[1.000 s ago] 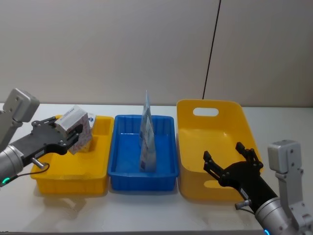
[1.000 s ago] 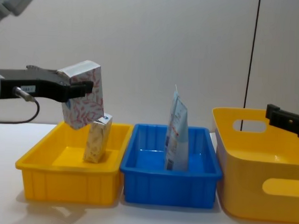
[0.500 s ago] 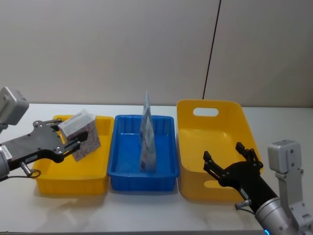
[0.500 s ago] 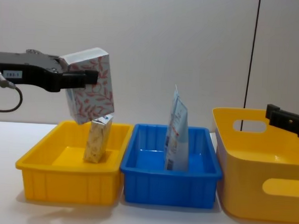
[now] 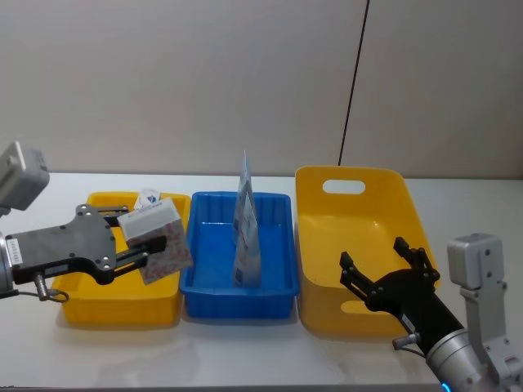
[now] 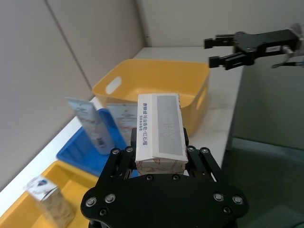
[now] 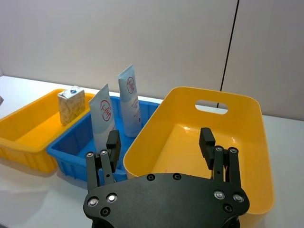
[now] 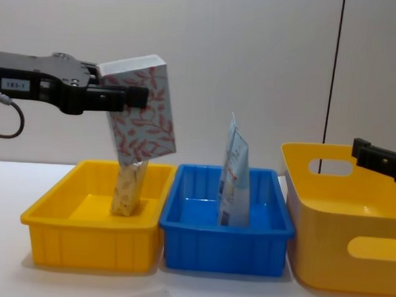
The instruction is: Bimanual collaborative sorting of washing and personal care products
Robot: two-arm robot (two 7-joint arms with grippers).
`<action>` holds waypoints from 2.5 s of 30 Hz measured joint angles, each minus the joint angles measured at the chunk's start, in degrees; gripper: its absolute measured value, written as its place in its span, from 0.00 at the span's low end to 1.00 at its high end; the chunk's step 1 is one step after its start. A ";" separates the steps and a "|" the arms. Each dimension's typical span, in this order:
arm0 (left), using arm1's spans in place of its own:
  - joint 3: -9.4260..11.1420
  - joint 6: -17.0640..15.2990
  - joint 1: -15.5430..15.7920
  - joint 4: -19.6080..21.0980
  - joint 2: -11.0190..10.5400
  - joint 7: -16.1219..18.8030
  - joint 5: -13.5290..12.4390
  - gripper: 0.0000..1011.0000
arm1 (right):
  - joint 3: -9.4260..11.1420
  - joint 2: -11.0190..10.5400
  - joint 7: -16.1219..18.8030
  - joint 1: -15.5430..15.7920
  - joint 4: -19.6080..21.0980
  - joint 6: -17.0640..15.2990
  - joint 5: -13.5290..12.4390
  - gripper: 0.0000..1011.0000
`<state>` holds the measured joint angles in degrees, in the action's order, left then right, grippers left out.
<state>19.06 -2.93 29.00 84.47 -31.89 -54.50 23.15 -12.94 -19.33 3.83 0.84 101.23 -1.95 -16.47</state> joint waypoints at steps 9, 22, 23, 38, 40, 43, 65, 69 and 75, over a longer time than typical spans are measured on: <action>4.24 2.04 5.42 -5.72 2.46 -7.09 0.46 0.39 | 0.00 0.00 0.00 0.00 0.00 0.00 0.00 0.99; 8.20 4.51 9.33 -11.61 6.17 -10.05 0.17 0.39 | 0.00 0.00 0.00 0.00 0.00 0.00 0.00 0.99; 8.37 4.57 9.39 -11.71 6.29 -10.05 0.14 0.39 | 0.00 0.00 0.00 0.00 0.00 0.00 0.00 0.99; 9.59 4.89 8.36 -10.33 5.42 -9.81 0.24 0.39 | 0.00 0.00 0.00 0.00 0.00 0.00 0.00 0.99; 9.72 5.01 8.23 -10.11 5.20 -9.92 0.37 0.39 | 0.00 0.00 0.00 0.00 0.00 0.00 0.00 0.99; 9.89 5.18 8.12 -9.92 4.98 -10.17 0.51 0.39 | 0.00 0.00 0.00 0.00 0.00 0.00 0.00 0.99; 10.95 7.00 7.52 -8.27 2.76 -13.10 2.22 0.39 | 0.00 0.00 0.00 0.00 0.00 0.00 0.00 0.99; 11.26 7.24 7.73 -8.27 2.64 -13.61 2.40 0.39 | 0.00 0.00 0.00 0.00 0.00 0.00 0.00 0.99; 11.62 7.53 8.01 -8.38 2.50 -14.12 2.58 0.39 | 0.00 0.00 0.00 0.00 0.00 0.00 0.00 0.99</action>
<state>30.68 4.60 37.01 76.09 -29.39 -68.63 25.73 -12.94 -19.33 3.83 0.84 101.23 -1.95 -16.47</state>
